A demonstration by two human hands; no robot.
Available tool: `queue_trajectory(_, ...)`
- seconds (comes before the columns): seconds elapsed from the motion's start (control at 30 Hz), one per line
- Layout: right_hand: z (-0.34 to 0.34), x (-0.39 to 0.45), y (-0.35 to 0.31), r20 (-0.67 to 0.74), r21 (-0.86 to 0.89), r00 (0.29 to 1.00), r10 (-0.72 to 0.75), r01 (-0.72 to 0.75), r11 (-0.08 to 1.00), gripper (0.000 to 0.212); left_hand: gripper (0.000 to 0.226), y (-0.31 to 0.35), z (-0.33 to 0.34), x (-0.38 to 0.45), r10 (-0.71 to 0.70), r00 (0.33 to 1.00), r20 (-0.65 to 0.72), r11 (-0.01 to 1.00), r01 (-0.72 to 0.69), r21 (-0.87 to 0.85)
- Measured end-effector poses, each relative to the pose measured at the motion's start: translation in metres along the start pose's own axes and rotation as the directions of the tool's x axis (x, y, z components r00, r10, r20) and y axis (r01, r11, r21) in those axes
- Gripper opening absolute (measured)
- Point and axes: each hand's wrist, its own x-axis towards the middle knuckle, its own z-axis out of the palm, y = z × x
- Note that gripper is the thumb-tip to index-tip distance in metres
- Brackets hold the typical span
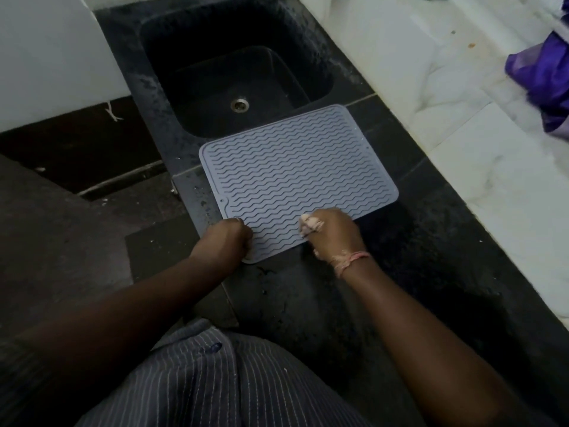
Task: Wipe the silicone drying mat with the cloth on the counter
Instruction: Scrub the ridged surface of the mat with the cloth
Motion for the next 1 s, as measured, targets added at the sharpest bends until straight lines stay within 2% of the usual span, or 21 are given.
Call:
queue_trajectory(0.07, -0.02, 0.013, 0.018, -0.077, -0.02, 0.995, 0.059, -0.061, 0.998, 0.008, 0.012, -0.002, 0.0, -0.001, 0.006, 1.0, -0.004, 1.0, -0.006, -0.017)
queue_trajectory(0.17, -0.03, 0.017, 0.024, -0.155, -0.09, 0.985, 0.07, -0.085, 0.992, 0.011, 0.012, -0.006, 0.002, -0.002, -0.009, 1.0, -0.028, 0.998, 0.007, -0.068)
queue_trajectory(0.27, -0.013, 0.002, 0.003, -0.116, 0.06, 0.987, 0.108, -0.101, 0.993, 0.015, 0.013, -0.005, 0.003, -0.004, -0.042, 0.998, -0.046, 0.991, 0.036, -0.126)
queue_trajectory(0.33, 0.012, -0.016, -0.02, -0.097, 0.111, 0.995, 0.021, -0.01, 0.994, 0.016, 0.014, -0.005, 0.002, -0.003, -0.066, 0.996, -0.058, 0.986, 0.056, -0.155)
queue_trajectory(0.4, 0.041, -0.033, -0.044, -0.048, 0.082, 0.993, -0.105, 0.109, 0.991, 0.006, 0.012, -0.005, 0.002, -0.004, -0.083, 0.993, -0.085, 0.985, 0.069, -0.155)
queue_trajectory(0.47, 0.061, -0.042, -0.058, 0.017, 0.024, 0.985, -0.174, 0.173, 0.985, 0.018, 0.009, -0.005, 0.004, -0.004, -0.076, 0.991, -0.108, 0.991, 0.063, -0.116)
queue_trajectory(0.53, 0.066, -0.039, -0.053, 0.032, 0.013, 0.987, -0.158, 0.157, 0.987, 0.026, 0.009, -0.005, 0.004, -0.004, -0.051, 0.993, -0.105, 0.994, 0.041, -0.098)
queue_trajectory(0.67, 0.032, -0.02, -0.02, -0.059, 0.01, 0.992, -0.113, 0.113, 0.993, 0.005, 0.013, -0.007, 0.001, -0.002, -0.043, 0.998, -0.051, 0.993, 0.037, -0.113)
queue_trajectory(0.8, -0.026, 0.013, 0.026, -0.143, 0.063, 0.989, 0.048, -0.04, 0.997, 0.008, 0.012, -0.006, 0.0, 0.0, -0.028, 0.999, -0.017, 0.995, 0.026, -0.101)
queue_trajectory(0.9, -0.053, 0.03, 0.048, -0.214, 0.015, 0.969, 0.127, -0.127, 0.992, 0.009, 0.012, -0.005, 0.0, 0.001, -0.021, 1.0, -0.014, 0.996, 0.02, -0.088)
queue_trajectory(1.0, -0.051, 0.029, 0.04, -0.163, 0.04, 0.978, 0.126, -0.121, 0.992, 0.012, 0.01, -0.003, 0.002, 0.003, -0.04, 0.999, -0.005, 0.998, 0.039, -0.042)
